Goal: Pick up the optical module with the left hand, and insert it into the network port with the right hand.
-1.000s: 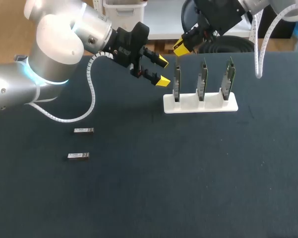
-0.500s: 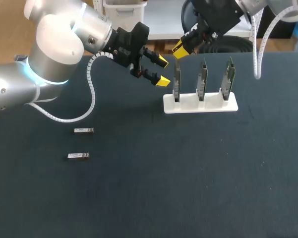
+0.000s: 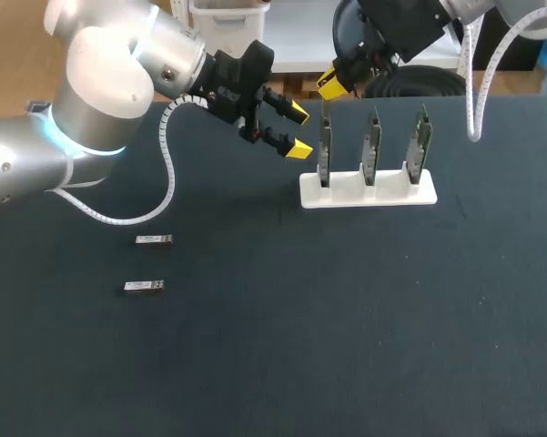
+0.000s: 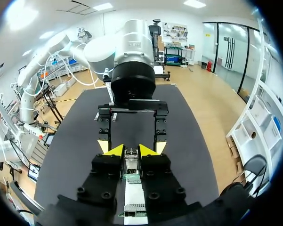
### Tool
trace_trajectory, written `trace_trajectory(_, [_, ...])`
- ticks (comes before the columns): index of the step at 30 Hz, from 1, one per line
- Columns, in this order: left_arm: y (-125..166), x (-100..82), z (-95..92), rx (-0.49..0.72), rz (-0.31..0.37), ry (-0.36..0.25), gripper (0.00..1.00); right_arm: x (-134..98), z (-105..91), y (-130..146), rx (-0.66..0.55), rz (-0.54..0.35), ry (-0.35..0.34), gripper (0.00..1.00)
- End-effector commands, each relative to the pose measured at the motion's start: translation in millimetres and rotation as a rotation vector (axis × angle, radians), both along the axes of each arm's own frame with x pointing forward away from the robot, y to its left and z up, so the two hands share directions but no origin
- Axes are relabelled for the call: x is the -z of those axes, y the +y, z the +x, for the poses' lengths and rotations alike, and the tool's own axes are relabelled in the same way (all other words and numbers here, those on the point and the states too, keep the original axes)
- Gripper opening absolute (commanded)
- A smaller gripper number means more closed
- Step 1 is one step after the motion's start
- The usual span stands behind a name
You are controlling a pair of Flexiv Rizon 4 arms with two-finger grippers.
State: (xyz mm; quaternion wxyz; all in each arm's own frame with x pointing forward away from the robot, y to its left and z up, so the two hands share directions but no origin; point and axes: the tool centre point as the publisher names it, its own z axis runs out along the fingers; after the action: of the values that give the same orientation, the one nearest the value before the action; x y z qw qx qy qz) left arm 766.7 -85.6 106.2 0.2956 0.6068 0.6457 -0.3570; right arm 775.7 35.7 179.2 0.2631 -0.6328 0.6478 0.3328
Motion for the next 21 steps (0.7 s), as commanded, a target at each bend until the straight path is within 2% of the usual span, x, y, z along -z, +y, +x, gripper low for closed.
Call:
trace_trajectory(1, [-0.7, -0.1, 1.0, 0.001, 0.004, 0.002, 1.0, 2.1, -6.9, -2.5, 0.009, 0.0, -0.017, 0.0])
trace_trajectory(21, [-0.7, -0.1, 1.0, 0.001, 0.004, 0.002, 1.0, 11.1, -6.1, 0.5, 0.002, -0.003, -0.004, 0.0])
